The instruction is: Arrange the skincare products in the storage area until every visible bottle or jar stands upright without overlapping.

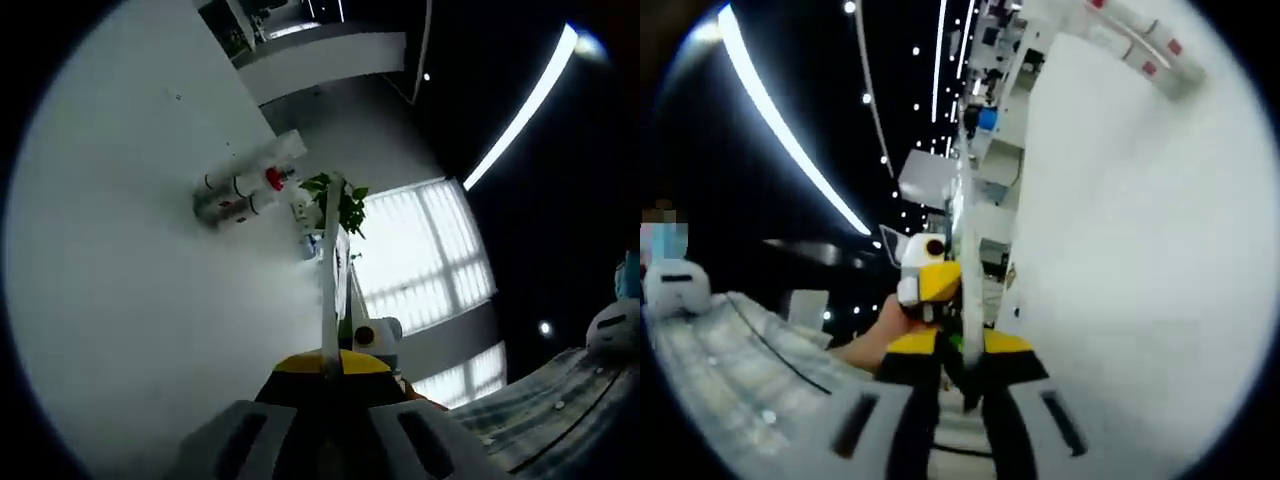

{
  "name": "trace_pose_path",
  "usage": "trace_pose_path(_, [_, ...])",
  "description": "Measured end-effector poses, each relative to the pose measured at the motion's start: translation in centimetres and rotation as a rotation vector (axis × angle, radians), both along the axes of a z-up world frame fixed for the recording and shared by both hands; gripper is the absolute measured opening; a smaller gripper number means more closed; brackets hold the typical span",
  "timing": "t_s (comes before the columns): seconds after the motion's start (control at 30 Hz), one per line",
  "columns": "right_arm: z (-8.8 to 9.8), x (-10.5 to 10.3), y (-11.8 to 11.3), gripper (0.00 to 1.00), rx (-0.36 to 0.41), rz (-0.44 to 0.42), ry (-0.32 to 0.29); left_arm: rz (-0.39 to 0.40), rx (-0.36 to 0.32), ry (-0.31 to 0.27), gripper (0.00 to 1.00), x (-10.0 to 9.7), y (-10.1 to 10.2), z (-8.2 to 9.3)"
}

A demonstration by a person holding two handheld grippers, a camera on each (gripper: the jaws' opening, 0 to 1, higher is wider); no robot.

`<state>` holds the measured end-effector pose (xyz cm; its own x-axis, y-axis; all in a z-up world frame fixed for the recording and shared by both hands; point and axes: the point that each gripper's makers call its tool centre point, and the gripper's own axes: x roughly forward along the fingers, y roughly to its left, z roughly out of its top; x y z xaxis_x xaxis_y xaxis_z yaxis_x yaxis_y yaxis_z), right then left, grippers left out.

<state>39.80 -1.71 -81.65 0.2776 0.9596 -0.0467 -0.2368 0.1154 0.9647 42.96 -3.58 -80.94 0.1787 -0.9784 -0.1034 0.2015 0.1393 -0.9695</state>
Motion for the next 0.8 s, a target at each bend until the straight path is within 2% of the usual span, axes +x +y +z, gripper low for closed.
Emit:
trace_pose_path(0.07, [0.3,-0.1,0.0,0.12,0.027,-0.001,0.019,0.009,0.001,-0.002,0.02,0.1,0.0,0.0])
trace_pose_path(0.13, [0.5,-0.4,0.0,0.11,0.073,0.018,0.111,0.005,-0.002,0.001,0.02,0.0,0.1,0.0])
trace_pose_path(0.2, [0.5,-0.4,0.0,0.08,0.069,0.029,0.106,0.001,0.001,0.000,0.02,-0.1,0.0,0.0])
trace_pose_path(0.23, [0.5,-0.5,-0.1,0.02,0.065,0.031,0.107,0.002,-0.003,0.002,0.02,-0.2,0.0,0.1])
trace_pose_path(0.3, [0.5,-0.5,-0.1,0.01,0.080,0.038,0.133,-0.002,-0.011,-0.001,0.02,-0.2,-0.2,0.3])
trace_pose_path(0.57, [0.6,-0.7,-0.2,0.01,0.068,0.032,0.095,-0.005,-0.010,0.004,0.02,-0.2,-0.2,0.3])
trace_pose_path(0.6, [0.7,-0.6,-0.2,0.02,0.068,0.025,0.066,-0.005,-0.010,0.004,0.02,-0.2,-0.2,0.3])
trace_pose_path(0.63, [0.3,-0.4,-0.3,0.04,0.037,-0.001,0.007,0.004,-0.007,0.000,0.02,-0.1,-0.2,0.3])
trace_pose_path(0.67, [0.5,-0.8,-0.3,0.07,0.042,0.014,0.026,0.020,0.000,-0.001,0.01,0.3,0.0,0.2])
trace_pose_path(0.8, [0.0,-1.2,-0.4,0.00,0.026,0.033,0.042,0.011,-0.006,0.005,0.01,0.3,-0.1,0.1])
